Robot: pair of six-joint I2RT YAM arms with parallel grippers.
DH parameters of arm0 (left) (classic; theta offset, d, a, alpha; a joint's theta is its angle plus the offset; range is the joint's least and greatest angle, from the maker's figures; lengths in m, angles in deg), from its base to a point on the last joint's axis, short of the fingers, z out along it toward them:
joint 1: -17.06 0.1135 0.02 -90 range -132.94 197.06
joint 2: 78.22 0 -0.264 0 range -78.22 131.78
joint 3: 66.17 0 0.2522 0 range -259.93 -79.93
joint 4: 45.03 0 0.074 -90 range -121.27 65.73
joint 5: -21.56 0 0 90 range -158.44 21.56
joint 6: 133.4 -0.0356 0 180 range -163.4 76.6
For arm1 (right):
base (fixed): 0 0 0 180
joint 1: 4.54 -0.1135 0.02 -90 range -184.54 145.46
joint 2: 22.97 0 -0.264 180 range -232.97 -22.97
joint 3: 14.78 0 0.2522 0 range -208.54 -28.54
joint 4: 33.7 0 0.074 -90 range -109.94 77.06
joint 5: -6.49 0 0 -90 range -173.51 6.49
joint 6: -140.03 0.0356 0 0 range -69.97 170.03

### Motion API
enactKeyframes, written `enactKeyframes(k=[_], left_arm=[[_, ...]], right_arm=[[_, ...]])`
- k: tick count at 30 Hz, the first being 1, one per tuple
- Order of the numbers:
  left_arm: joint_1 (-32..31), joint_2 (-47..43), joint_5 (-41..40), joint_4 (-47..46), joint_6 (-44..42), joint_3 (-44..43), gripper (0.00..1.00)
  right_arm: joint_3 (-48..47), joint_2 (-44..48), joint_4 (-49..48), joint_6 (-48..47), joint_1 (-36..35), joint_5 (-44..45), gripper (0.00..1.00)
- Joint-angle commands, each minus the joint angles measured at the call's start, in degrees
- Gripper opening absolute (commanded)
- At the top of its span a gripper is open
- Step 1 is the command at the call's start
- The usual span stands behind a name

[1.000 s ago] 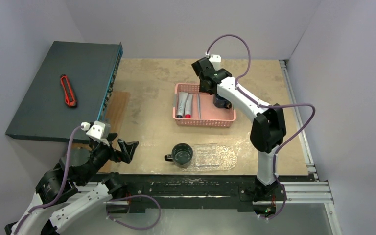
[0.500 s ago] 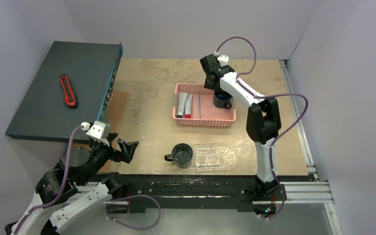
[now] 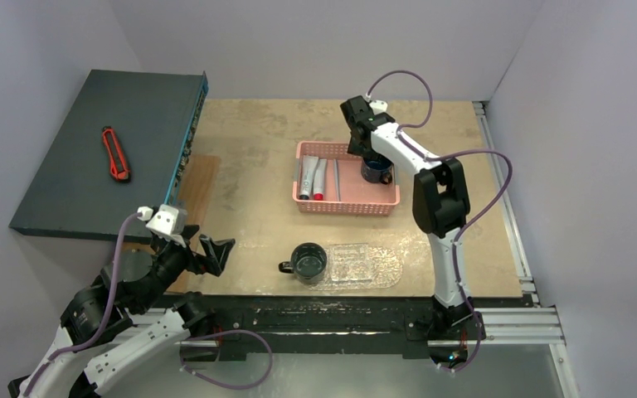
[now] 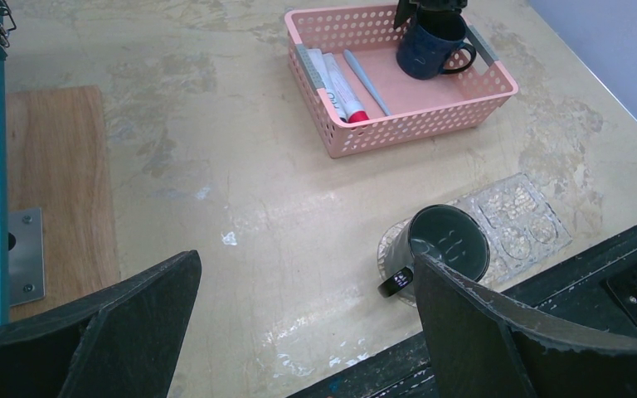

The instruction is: Prepare toiletry sets of a toothbrush and toothpaste on the tray

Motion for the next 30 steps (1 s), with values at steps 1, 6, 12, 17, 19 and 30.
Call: enactKeyframes(k=[1,6,12,17,19,30], left_arm=[[0.8,0.5,-5.1,0.0,-1.0,-0.1,1.00],[0.9,0.7,-5.1,-0.1,-1.2,-0.1,1.00],[1.1,0.9,-5.1,-0.2,-1.2,-0.1,1.00],[1.2,1.0,-5.0,-0.2,-1.2,-0.1,1.00],[1.2,0.9,-5.1,-0.1,-1.2,-0.1,1.00],[1.3,0.1,-5.2,0.1,-1.1,-0.2,1.00]], right_arm=[[-2.4,-0.5,-1.3,1.1,0.6,-0.8,0.42],[-1.8,-0.8,-1.5,0.5,0.7,-1.4,0.35],[-1.4,-0.8,-1.9,-0.9,1.0,-2.3,0.19],[-1.1,-0.1,-2.0,-2.4,1.1,-3.0,0.00],[-0.5,0.7,-2.5,-2.9,1.2,-3.5,0.00],[2.1,9.4,-6.3,-7.4,1.1,-4.2,0.00]])
